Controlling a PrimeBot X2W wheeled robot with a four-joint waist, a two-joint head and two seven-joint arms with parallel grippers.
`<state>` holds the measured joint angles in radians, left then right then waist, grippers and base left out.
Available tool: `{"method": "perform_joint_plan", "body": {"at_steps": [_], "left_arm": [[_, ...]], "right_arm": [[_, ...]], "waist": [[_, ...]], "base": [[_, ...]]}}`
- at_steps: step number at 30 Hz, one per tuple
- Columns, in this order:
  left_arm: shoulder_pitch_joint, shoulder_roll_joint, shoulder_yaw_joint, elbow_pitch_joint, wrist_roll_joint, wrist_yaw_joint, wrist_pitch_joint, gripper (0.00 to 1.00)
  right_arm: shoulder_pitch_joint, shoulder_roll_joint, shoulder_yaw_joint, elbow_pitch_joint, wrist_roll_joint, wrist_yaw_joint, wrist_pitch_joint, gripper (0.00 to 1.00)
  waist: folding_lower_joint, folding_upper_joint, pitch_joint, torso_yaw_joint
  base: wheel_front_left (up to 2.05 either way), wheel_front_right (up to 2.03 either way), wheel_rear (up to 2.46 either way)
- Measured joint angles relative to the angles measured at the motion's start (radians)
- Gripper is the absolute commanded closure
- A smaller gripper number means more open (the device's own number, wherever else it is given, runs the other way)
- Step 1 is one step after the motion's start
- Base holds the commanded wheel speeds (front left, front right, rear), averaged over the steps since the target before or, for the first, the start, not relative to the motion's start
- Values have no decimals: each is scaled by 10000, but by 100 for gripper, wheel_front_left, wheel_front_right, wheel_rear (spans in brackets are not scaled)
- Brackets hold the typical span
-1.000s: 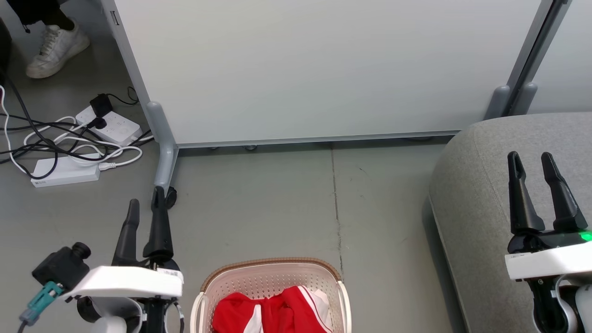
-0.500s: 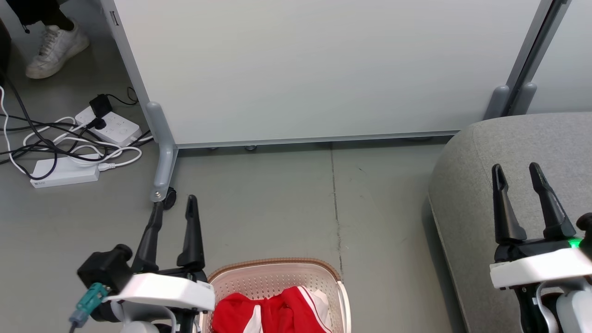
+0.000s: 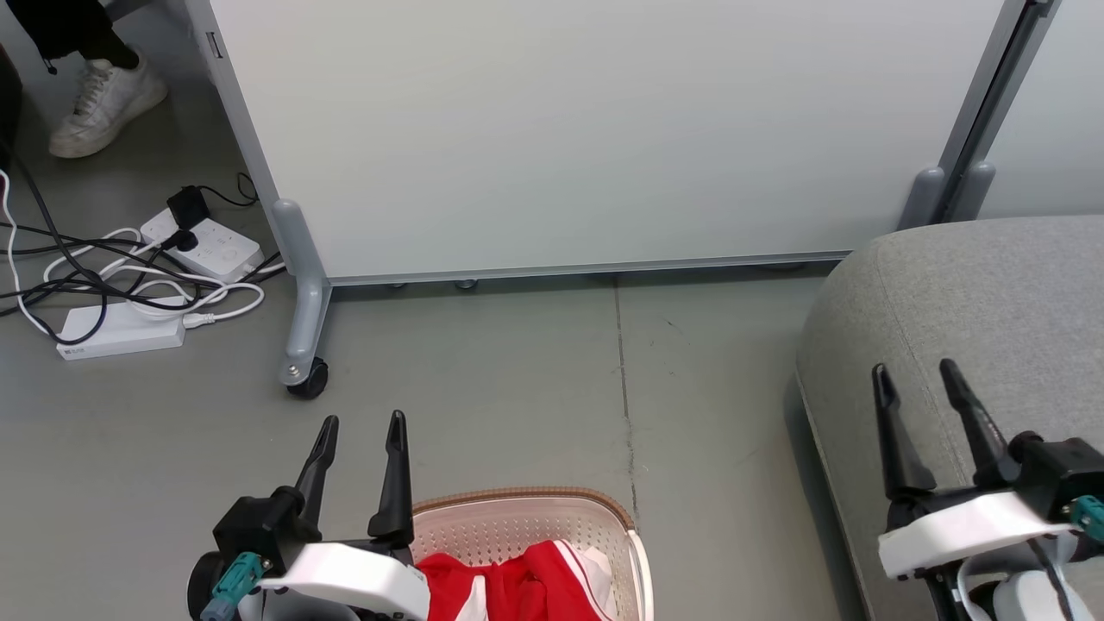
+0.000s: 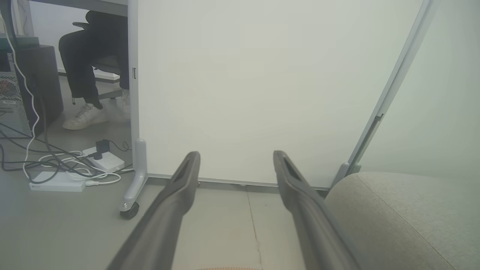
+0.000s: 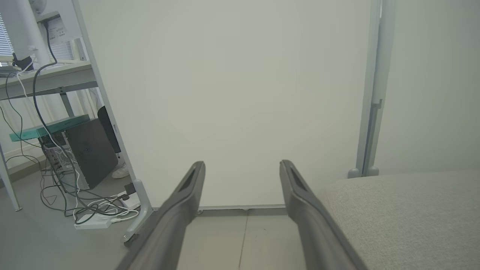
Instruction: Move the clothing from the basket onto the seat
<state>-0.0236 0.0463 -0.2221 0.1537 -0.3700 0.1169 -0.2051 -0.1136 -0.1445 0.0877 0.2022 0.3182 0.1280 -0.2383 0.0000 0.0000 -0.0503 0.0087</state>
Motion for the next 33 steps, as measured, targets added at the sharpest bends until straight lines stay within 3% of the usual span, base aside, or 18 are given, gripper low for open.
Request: {"method": "perform_joint_plan", "body": {"at_steps": [12,33], "left_arm": [[13,4,-71,63,608,121,-245,0],[170,13,-228,-94,1772,151,-568,0]], "right_arm": [[-86,40,443,782,-895,2,-88,0],[-323,-63,792,1039,-1996,17,-217,0]], "waist": [[1,0,-33,0],[0,1,-57,16]], "base": [[0,0,0],[0,0,0]]}}
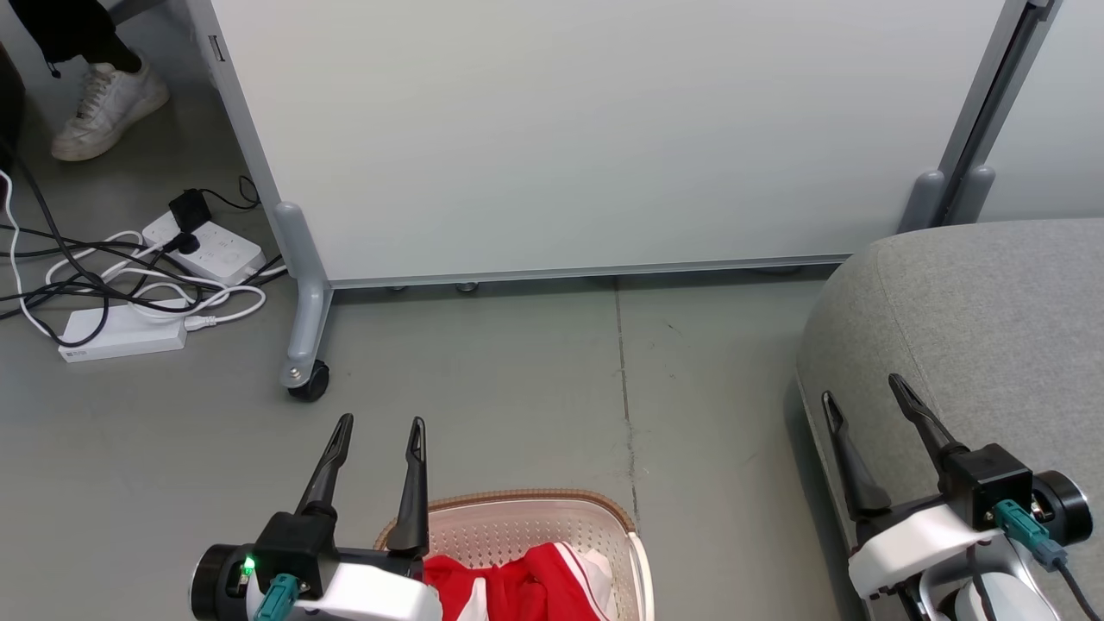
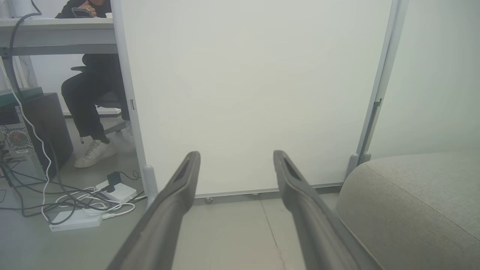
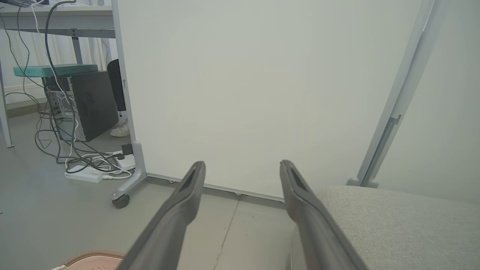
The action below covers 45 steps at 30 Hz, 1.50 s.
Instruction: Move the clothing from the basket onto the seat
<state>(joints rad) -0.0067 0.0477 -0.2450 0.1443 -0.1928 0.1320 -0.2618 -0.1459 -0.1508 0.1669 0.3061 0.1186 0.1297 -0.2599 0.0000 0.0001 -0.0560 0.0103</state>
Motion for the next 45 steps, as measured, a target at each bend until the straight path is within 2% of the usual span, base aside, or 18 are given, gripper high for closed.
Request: {"method": "perform_joint_plan", "body": {"at_steps": [22,31,37,45], "left_arm": [[29,2,-36,86,-75,-79,-25,0],[25,6,-401,999,-374,-339,-25,0],[-444,4,-757,2144,-336,-688,-25,0],[-2383,84,-1007,3979,932,-1327,-25,0]], "right_arm": [[-38,58,-109,128,58,0,-2,0],[143,-21,-270,35,25,0,-2,0],[143,-58,-694,-267,-127,0,-4,0],[-358,111,-974,-871,-449,2,-2,0]], "waist": [[0,0,-11,-29],[0,0,327,-38],[0,0,978,-86],[0,-1,2894,-241]], "base": [[0,0,0],[0,0,0],[0,0,0],[0,0,0]]}}
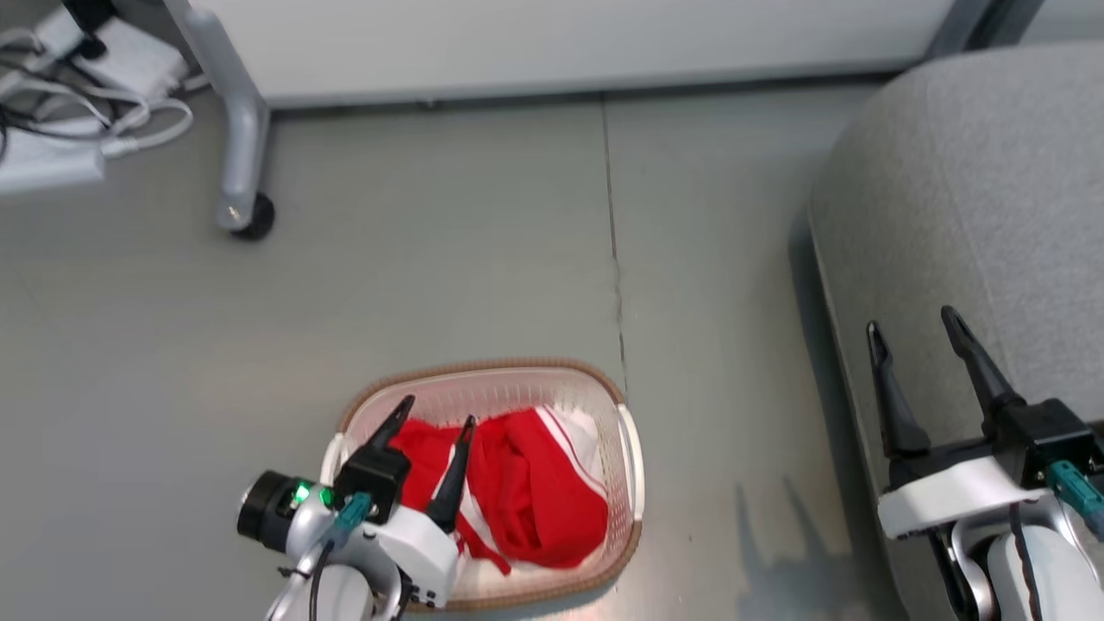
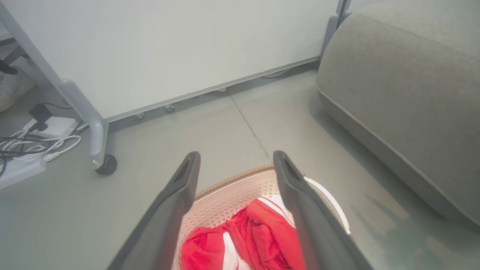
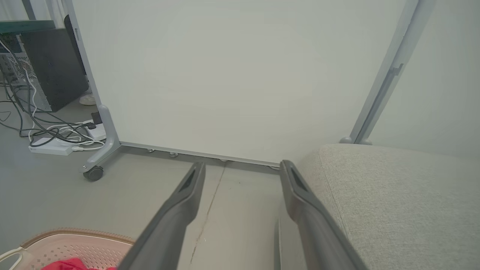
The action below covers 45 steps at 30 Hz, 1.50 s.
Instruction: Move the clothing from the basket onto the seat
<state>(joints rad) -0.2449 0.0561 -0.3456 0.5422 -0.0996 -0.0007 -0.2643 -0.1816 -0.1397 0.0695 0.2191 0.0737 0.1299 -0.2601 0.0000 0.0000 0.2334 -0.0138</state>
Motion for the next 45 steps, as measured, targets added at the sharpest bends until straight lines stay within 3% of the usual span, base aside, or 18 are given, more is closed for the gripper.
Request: {"method": "perform_joint_plan", "body": {"at_steps": [5,10,14,20,25,28,32,38,45], "left_arm": [[-1264,322,-464,1975,903,2,2,0],[-2868,297,-1108,3986,1561,-173,0,0],[-3779,293,-1450,5120,1770,-500,0,0],[-4931,545,-1965,6790,2282,-451,267,0],[-5622,604,-2456,7214,2709,-326,1032,0],[-5949,823,-2594,7338,2867,-150,1962,0],[-6267,1009,-2704,7413,2943,-65,3112,0],[-6715,1241,-3014,7446,3064,-610,4063,0],[-7508,1609,-3473,7451,3484,-67,5306,0]], "right_arm": [[-493,119,38,-222,-163,0,-2,0],[-1005,182,215,-393,-245,6,-2,0],[-1247,364,353,-533,-280,8,-2,0],[-1634,583,646,-773,-276,8,-2,0],[-1821,721,754,-871,-128,8,-2,0],[-1885,823,717,-945,579,8,-2,0],[-2112,884,988,-1070,502,8,-2,0],[-2244,901,1354,-1101,364,8,-2,0],[-2406,913,1603,-1335,372,8,-2,0]], "waist": [[0,0,1351,-185],[0,0,2654,-435],[0,0,3590,-647],[0,0,4693,-1078],[0,0,5359,-1458],[0,0,5722,-1651],[0,0,6131,-1892],[0,0,6598,-2276],[0,0,7219,-2718]], "base": [[0,0,0],[0,0,0],[0,0,0],[0,0,0],[0,0,0],[0,0,0],[0,0,0],[0,0,0],[0,0,0]]}}
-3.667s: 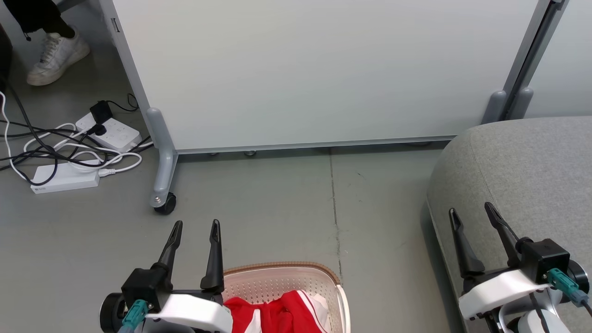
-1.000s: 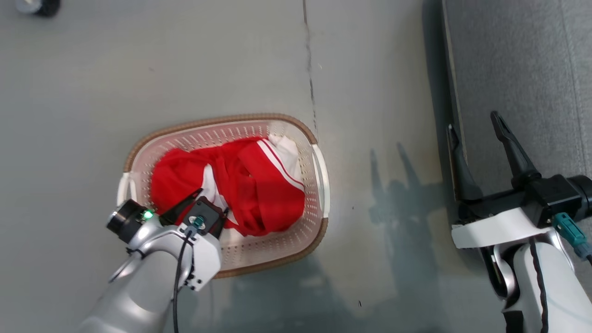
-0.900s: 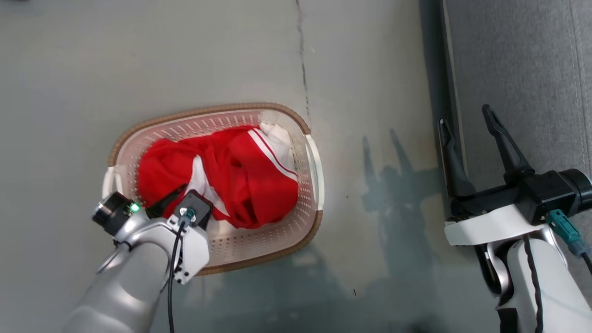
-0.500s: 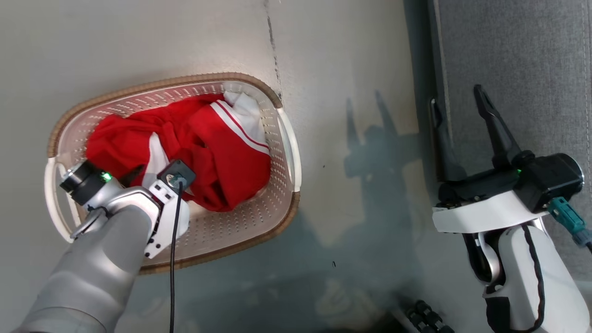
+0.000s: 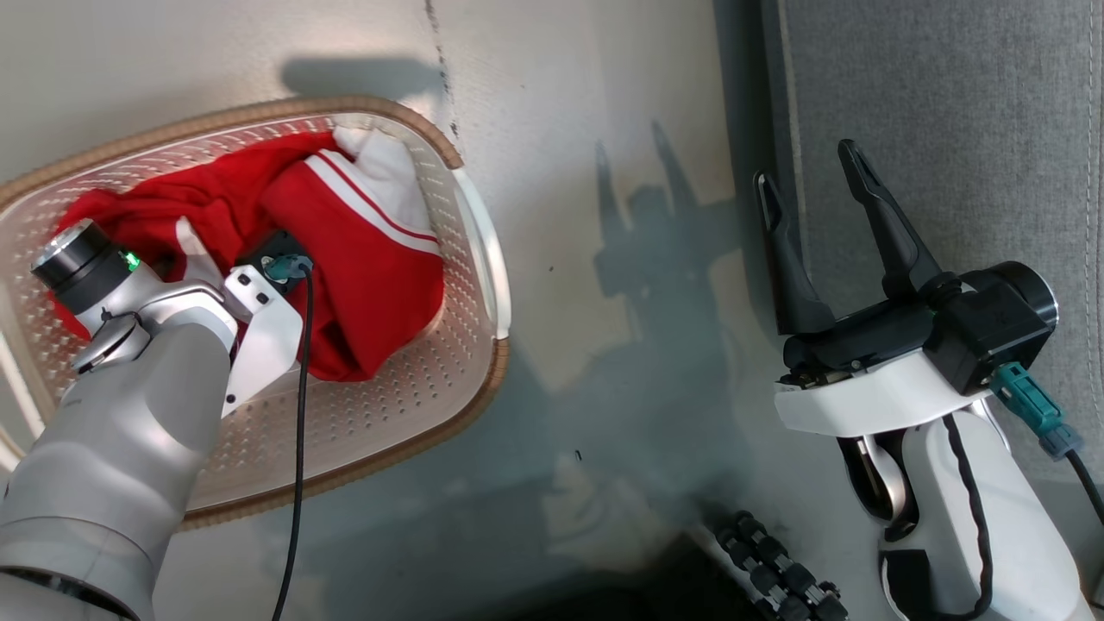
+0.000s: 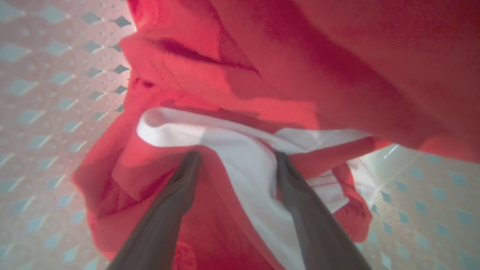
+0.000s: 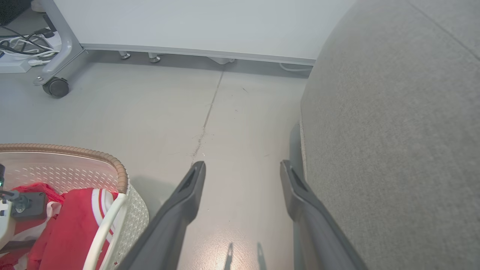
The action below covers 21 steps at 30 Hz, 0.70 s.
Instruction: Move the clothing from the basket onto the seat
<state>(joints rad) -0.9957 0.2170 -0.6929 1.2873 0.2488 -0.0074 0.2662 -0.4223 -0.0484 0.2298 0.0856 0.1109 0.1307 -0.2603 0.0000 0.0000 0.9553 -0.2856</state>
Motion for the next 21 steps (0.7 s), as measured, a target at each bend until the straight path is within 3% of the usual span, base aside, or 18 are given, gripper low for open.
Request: {"method": "perform_joint_plan", "body": {"at_steps": [11,18,19,20,21], "left_arm": [[-270,73,-293,-4,42,-284,1133,0],[-270,19,-303,-6,-190,-213,1354,0],[-269,6,-305,-2,-219,-180,1325,59],[-269,-8,-316,2,-221,-176,1325,100],[-261,-35,-328,6,-232,-174,1325,100]], "right_arm": [[-38,-2,221,-127,-42,0,0,0],[-96,0,280,-140,-46,0,0,0],[-99,0,253,-81,-35,0,0,0],[-101,0,234,-48,-29,0,0,0],[-115,0,203,-29,-29,0,0,0]], "waist": [[0,0,439,-282],[0,0,561,-340],[0,0,560,-335],[0,0,554,-328],[0,0,541,-317]], "base": [[0,0,0],[0,0,0],[0,0,0],[0,0,0],[0,0,0]]}}
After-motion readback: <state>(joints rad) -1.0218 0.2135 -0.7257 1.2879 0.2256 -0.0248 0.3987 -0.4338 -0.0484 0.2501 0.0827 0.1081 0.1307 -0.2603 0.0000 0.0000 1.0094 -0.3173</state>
